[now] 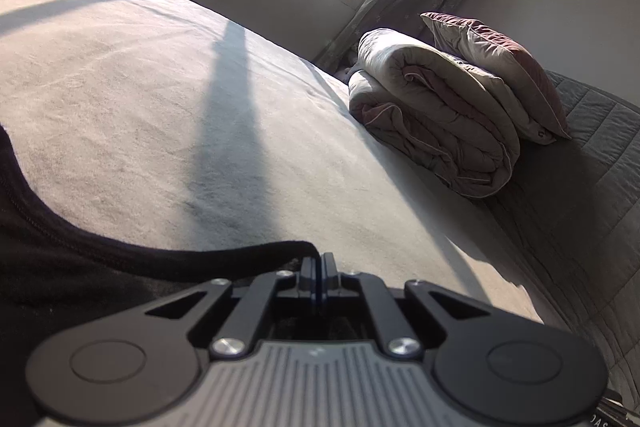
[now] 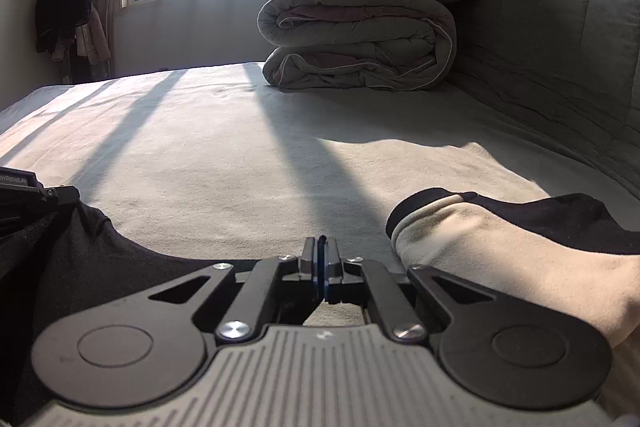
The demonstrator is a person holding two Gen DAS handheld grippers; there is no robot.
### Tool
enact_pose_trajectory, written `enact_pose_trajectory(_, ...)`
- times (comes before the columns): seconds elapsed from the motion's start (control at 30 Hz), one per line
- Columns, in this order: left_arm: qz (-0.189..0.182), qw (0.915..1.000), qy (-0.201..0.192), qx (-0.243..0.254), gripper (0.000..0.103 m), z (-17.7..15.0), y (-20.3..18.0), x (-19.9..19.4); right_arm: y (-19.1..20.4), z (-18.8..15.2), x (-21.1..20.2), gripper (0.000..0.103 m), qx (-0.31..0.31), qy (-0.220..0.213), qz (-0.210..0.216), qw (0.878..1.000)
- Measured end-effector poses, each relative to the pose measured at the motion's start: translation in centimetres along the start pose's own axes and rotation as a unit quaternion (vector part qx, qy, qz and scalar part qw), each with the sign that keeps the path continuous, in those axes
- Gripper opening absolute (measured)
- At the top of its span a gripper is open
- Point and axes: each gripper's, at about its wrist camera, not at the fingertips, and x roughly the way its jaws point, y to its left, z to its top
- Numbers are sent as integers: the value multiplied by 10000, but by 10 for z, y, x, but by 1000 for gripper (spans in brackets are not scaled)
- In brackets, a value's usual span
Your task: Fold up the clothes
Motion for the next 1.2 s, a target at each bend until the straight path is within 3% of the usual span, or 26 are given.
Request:
enact_pose_trajectory(0.23,258,9993,236,112,4,-1,-3,7,2,-14,22,2,-18,284,234,9993)
enact_pose_trajectory(0.3,332,9988,299,217,9,1,-9,2,1,-13,22,3,31,311,307,9990)
enact_pose_trajectory(0.37,428,9980,369,288,24,5,-17,-6,-2,-12,19,4,115,304,407,9986)
enact_pose_trajectory(0.5,981,9923,487,572,28,11,-44,-25,-12,-6,13,16,361,348,729,9961)
enact_pose_trajectory(0.6,696,9910,809,813,30,5,-65,-39,-23,2,4,19,590,401,1078,9916)
enact_pose_trajectory(0.7,194,9851,1181,1232,30,-12,-88,-49,-35,11,-5,35,818,453,1425,9854)
enact_pose_trajectory(0.8,-618,9675,1404,2010,29,-40,-116,-60,-47,18,-14,38,1068,498,1769,9771)
enact_pose_trajectory(0.87,-1080,9500,1449,2548,29,-58,-131,-66,-55,21,-20,38,1293,443,1934,9716)
enact_pose_trajectory(0.93,-1347,9287,1443,3140,29,-75,-147,-70,-60,24,-25,38,1423,349,2083,9670)
enact_pose_trajectory(1.03,-1518,9064,1525,3635,28,-92,-161,-70,-61,27,-29,38,1410,330,2212,9644)
enact_pose_trajectory(1.13,-1407,8989,1593,3832,28,-103,-167,-65,-59,27,-26,38,1360,495,2269,9631)
enact_pose_trajectory(1.2,-1195,9005,1581,3871,28,-107,-167,-59,-56,25,-19,38,1312,746,2206,9636)
